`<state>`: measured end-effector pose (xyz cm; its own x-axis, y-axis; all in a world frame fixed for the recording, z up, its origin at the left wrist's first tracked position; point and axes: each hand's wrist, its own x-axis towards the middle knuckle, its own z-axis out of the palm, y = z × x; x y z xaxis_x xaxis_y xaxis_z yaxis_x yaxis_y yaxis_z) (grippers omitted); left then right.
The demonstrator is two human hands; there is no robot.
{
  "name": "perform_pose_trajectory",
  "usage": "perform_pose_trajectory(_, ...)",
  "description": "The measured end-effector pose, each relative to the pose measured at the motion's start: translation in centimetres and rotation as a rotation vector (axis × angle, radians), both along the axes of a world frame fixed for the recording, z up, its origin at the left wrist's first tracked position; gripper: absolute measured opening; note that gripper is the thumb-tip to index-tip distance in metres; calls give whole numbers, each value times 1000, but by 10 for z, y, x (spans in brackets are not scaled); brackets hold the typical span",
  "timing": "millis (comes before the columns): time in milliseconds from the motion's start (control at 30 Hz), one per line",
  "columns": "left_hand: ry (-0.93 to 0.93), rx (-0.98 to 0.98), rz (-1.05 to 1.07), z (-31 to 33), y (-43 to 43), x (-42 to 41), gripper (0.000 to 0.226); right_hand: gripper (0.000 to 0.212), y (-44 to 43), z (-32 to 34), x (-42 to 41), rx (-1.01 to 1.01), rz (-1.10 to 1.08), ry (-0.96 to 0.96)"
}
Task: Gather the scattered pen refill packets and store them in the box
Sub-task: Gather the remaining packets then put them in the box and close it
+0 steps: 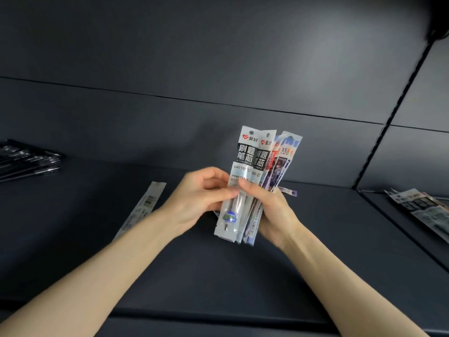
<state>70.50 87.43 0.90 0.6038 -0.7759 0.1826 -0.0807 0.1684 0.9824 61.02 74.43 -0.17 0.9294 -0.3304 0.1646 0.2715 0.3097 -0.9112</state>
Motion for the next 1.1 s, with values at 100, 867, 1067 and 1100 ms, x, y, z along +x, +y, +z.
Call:
perform_pose_trajectory(100, -124, 26, 60, -3, -2, -2, 9, 39, 3, 1, 0, 23, 11, 14)
perform_pose_trajectory(867, -279, -126, 304, 41, 35, -20, 33, 41, 62, 5, 8, -563, 18, 27)
perform_pose_trajectory(1067, -269, 75, 136, 26, 49, -15, 23, 50, 73, -4, 17, -583, 67, 42)
perform_pose_trajectory(1100, -271, 114, 98, 27, 52, -12, 23, 43, 73, -4, 20, -575, 54, 56)
